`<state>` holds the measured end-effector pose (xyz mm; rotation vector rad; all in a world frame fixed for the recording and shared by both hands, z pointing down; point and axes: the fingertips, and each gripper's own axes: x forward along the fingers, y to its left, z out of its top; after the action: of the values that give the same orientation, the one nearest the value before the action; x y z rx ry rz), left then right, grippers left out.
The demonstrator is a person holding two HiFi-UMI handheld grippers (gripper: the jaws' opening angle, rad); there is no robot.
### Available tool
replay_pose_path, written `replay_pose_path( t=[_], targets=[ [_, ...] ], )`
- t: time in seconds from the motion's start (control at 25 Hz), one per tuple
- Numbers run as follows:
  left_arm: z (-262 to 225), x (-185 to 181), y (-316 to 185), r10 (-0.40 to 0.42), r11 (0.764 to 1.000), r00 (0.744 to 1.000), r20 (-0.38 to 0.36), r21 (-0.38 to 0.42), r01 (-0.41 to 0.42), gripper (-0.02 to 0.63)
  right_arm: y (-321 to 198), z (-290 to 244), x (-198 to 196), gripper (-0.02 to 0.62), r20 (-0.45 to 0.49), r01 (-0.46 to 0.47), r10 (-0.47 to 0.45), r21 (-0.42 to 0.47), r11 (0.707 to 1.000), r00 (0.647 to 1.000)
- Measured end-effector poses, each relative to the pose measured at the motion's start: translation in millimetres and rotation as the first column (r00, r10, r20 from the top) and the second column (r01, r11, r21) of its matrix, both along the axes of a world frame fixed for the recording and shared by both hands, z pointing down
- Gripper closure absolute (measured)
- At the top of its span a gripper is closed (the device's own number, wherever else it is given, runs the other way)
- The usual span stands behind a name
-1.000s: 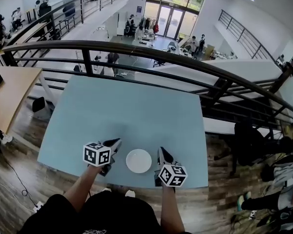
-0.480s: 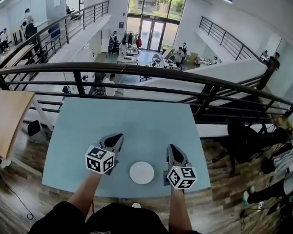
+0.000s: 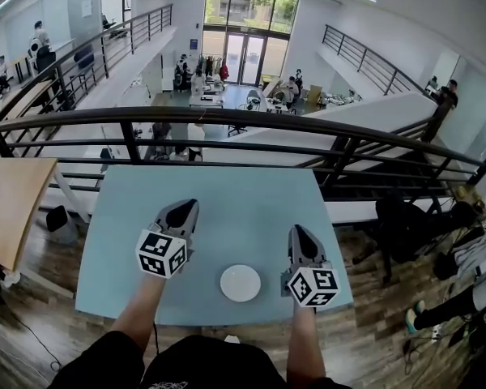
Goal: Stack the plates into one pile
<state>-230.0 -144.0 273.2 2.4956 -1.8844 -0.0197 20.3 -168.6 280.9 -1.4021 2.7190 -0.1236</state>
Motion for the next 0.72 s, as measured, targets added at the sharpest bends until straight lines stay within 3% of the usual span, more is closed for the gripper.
replay_pose_path(
  t=[0.36, 0.72],
  targets=[
    [5, -2, 16, -0.013, 1.0, 1.0, 0.028, 0.025, 0.012, 0.598, 14, 0, -1, 0.588, -0.004, -0.006, 0.006, 0.014, 1.0, 1.0],
    [-19, -3, 23, -0.013, 0.996, 0.999, 0.047, 0.088, 0.009, 0.598, 23, -20, -1, 0.588, -0.009, -0.01, 0.011, 0.073, 0.997, 1.0]
  ],
)
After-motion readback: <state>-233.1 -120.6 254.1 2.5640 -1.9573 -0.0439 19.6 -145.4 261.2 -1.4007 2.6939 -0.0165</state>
